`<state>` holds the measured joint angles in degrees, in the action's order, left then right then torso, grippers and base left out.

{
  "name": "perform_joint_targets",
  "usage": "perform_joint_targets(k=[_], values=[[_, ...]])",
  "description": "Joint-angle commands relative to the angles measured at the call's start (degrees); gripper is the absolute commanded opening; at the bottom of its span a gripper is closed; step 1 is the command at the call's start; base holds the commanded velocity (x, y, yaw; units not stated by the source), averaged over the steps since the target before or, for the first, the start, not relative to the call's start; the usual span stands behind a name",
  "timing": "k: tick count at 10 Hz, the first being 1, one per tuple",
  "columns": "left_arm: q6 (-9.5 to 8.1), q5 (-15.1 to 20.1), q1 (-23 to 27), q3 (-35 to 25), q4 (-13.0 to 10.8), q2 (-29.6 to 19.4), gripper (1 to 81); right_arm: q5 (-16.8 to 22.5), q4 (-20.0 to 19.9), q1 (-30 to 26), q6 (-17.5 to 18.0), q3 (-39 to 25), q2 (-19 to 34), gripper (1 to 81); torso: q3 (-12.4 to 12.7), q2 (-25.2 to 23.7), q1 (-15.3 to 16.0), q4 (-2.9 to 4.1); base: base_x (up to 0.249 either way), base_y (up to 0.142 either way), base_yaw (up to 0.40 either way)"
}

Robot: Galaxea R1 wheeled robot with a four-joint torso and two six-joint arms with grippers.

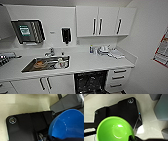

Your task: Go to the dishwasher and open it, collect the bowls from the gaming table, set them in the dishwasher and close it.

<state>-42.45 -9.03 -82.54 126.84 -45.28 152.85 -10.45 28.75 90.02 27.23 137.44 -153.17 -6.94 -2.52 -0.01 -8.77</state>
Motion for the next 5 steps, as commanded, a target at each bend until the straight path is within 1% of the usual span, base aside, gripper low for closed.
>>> perform_joint_targets(k=[1,5], values=[[-0.18,0.9,2.9,-0.9,-0.6,-1.0,1.0,2.4,0.5,-2.1,0.1,0.3,1.6,1.0,0.0,0.0,0.0,0.0,0.102,0.0,0.0],[-0.18,0.9,2.9,-0.9,-0.5,-1.2,1.0,2.4,0.5,-2.2,0.2,0.4,1.4,1.0,0.0,0.0,0.0,0.0,0.102,0.0,0.0]])
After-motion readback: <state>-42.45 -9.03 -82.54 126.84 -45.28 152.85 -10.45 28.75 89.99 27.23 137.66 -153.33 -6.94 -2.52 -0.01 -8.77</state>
